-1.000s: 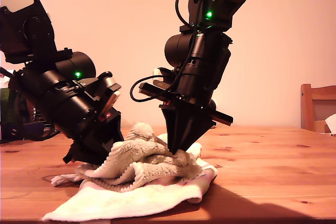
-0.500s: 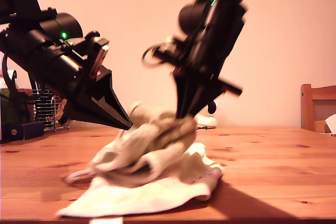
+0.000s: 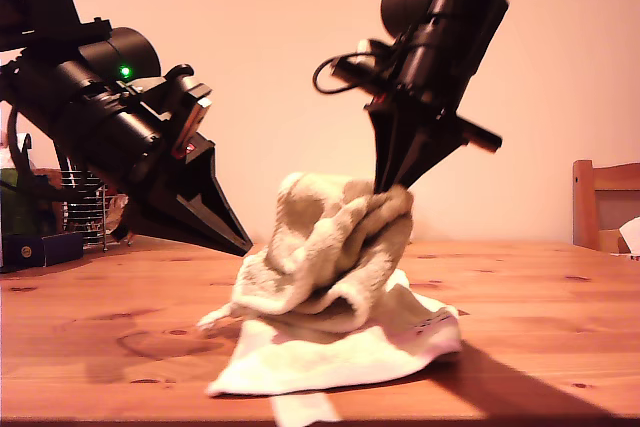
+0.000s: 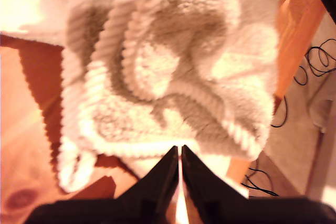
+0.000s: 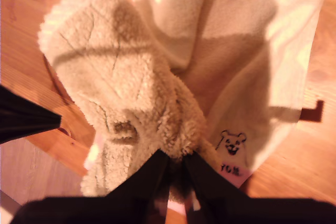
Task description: Fold the tea towel in front of you. After folding it, place it to the right side.
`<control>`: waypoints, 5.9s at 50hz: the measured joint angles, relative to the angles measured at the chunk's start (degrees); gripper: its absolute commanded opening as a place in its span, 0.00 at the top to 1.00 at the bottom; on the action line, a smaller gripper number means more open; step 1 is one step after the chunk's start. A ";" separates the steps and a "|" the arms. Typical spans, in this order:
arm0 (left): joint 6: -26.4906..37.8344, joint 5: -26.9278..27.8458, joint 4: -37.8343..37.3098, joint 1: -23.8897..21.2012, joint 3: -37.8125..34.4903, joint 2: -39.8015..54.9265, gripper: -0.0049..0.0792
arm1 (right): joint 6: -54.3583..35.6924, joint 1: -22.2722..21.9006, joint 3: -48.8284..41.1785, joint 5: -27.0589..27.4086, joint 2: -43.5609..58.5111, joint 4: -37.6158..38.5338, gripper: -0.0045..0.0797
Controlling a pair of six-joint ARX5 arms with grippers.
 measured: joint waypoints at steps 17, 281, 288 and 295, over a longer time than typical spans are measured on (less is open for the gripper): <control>0.02 -1.86 3.28 -1.11 0.00 0.00 0.97 | -0.09 -4.55 0.00 -0.46 -4.11 -3.21 0.96; 24.63 -30.27 -12.00 -24.94 2.14 3.37 0.30 | -25.59 -13.64 -4.44 -4.74 -7.87 13.77 0.61; 23.56 -29.29 -13.40 -24.94 4.22 3.39 0.30 | -25.59 -13.64 -4.44 -4.74 -7.87 13.79 0.61; 23.41 -28.26 -14.88 -25.33 5.07 3.39 0.30 | -25.59 -13.64 -4.44 -4.74 -7.87 13.81 0.61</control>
